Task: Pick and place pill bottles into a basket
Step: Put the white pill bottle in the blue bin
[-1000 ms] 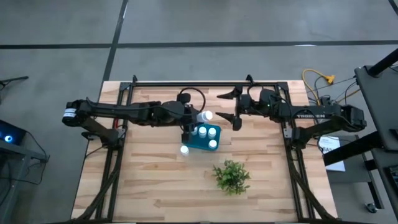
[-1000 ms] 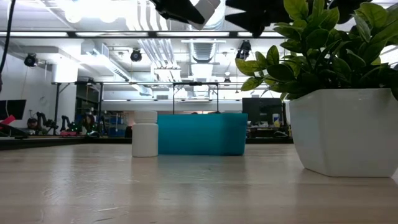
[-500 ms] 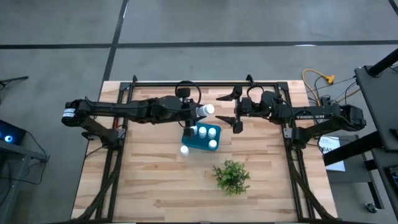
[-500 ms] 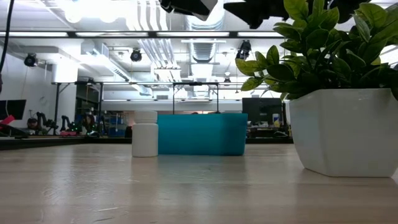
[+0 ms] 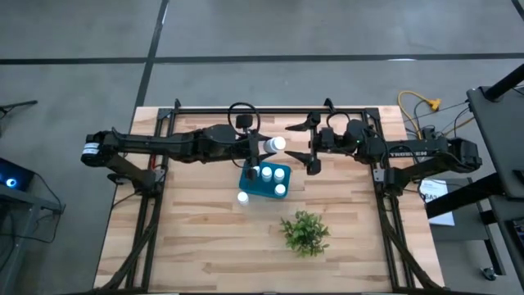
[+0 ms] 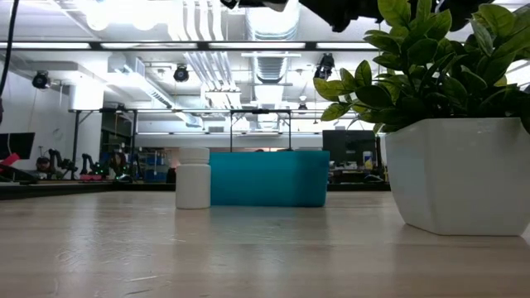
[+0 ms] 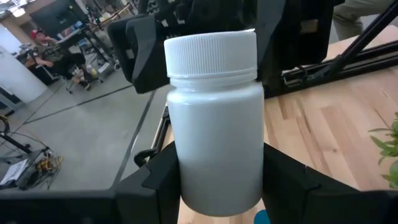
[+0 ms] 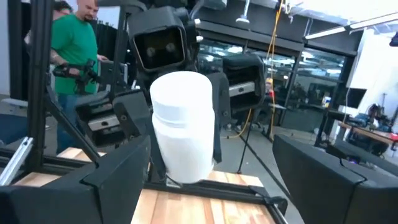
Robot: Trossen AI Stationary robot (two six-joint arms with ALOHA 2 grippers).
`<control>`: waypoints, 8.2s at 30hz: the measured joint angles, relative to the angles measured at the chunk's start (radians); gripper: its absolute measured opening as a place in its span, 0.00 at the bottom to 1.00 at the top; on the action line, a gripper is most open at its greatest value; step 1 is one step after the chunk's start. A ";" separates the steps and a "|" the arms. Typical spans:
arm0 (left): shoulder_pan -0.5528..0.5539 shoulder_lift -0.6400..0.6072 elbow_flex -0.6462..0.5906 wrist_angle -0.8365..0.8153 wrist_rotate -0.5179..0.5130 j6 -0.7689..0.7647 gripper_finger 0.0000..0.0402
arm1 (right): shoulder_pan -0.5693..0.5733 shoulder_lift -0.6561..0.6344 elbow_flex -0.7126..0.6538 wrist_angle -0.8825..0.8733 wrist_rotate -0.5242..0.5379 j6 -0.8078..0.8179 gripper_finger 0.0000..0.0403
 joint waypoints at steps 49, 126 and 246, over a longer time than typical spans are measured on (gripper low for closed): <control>0.031 -0.017 -0.005 0.125 0.144 0.030 0.38 | 0.002 0.176 0.274 -0.120 -0.137 -0.030 0.81; 0.031 -0.032 -0.018 0.133 0.156 0.025 0.37 | -0.003 0.125 0.264 -0.081 -0.173 -0.050 0.69; 0.100 -0.035 0.035 -0.395 0.130 -0.030 0.37 | 0.140 0.427 1.078 -1.534 0.272 -0.128 0.64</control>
